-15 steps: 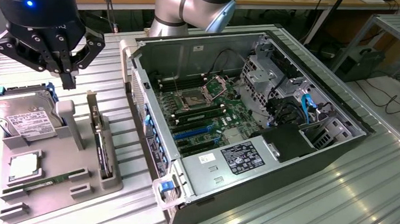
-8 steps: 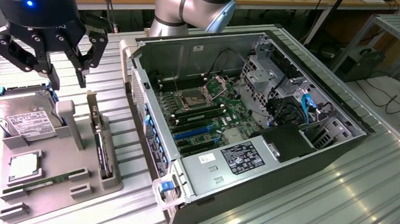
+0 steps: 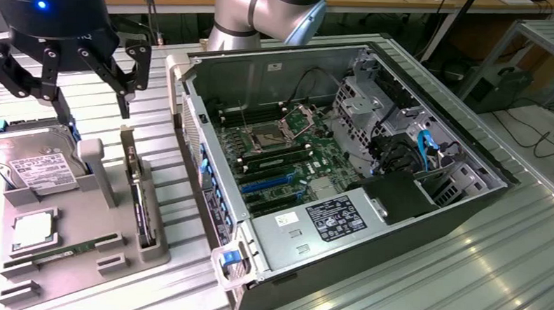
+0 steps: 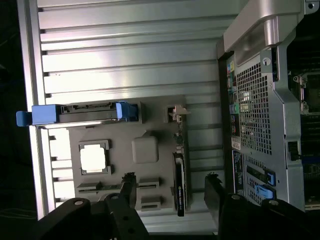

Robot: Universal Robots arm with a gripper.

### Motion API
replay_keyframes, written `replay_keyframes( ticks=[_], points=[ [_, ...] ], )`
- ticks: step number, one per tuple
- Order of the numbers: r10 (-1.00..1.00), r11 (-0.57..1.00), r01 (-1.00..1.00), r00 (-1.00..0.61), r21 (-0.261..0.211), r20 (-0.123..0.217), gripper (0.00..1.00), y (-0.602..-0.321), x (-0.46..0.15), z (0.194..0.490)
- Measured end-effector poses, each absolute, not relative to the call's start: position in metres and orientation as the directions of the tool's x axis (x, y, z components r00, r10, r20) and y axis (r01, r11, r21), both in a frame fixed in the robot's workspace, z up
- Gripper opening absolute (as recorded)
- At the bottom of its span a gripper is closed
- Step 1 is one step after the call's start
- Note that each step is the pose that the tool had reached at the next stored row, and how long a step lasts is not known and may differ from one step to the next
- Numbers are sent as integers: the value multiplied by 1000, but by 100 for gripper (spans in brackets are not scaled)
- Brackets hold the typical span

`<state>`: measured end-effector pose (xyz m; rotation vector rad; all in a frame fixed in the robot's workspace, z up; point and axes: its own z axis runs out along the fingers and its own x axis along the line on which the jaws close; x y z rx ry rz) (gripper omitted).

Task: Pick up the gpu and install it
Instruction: 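Pick up the gpu and move the gpu toward the slot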

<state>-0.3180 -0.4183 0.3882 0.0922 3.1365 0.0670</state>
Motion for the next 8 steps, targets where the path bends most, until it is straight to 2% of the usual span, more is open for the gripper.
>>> replay_keyframes(
  ticks=[8],
  points=[
    [18,999,18,-1000,40,-2,66,-424,-317,386]
  ],
)
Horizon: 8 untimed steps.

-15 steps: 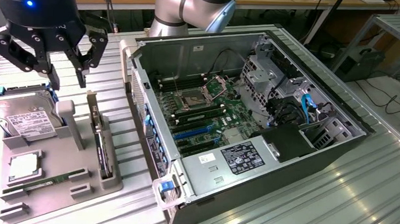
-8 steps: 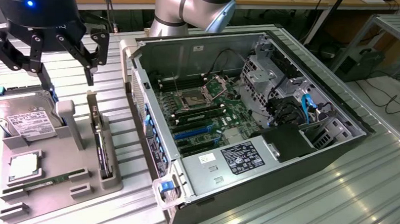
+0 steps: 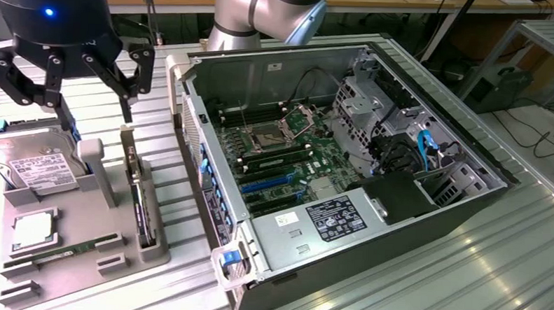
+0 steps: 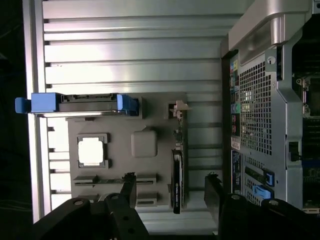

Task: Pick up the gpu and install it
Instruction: 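Pick up the gpu and move the gpu toward the slot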

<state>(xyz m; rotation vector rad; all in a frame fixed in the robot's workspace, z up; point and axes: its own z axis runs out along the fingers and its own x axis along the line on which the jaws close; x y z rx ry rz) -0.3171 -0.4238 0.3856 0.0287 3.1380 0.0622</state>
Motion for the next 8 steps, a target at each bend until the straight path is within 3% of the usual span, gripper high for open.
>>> replay_keyframes(
  ticks=[8],
  points=[
    [11,999,11,-1000,40,-2,66,-424,-317,380]
  ],
)
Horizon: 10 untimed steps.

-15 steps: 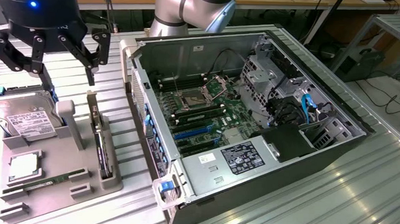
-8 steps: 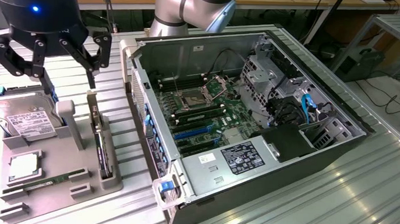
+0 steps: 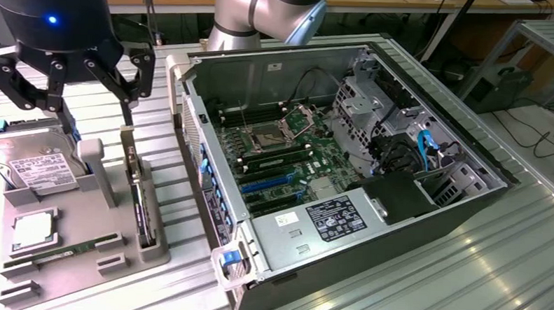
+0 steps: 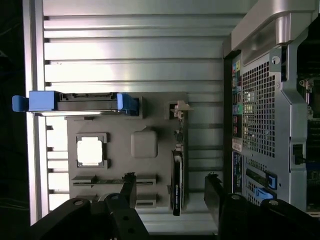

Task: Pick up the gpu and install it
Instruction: 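Pick up the gpu and move the gpu toward the slot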

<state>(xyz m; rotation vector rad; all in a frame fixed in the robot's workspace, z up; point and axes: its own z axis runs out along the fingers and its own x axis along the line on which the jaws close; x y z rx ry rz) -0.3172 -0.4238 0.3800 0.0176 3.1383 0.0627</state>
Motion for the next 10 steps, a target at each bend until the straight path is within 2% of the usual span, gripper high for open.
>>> replay_keyframes(
  ticks=[10],
  points=[
    [11,999,11,-1000,45,-2,66,-424,-317,373]
  ],
)
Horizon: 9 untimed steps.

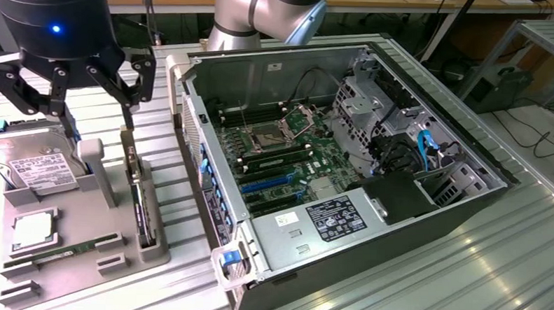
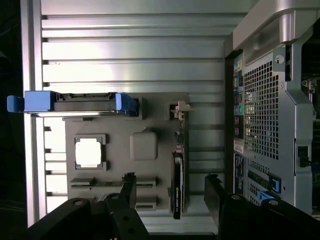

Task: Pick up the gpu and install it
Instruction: 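Pick up the gpu and move the gpu toward the slot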

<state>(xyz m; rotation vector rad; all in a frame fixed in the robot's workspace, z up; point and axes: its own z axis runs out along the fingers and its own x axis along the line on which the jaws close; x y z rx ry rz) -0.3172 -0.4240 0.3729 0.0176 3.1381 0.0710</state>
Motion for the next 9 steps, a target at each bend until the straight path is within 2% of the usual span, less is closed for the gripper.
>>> replay_keyframes(
  ticks=[9],
  points=[
    [11,999,11,-1000,46,-2,66,-424,-317,368]
  ],
)
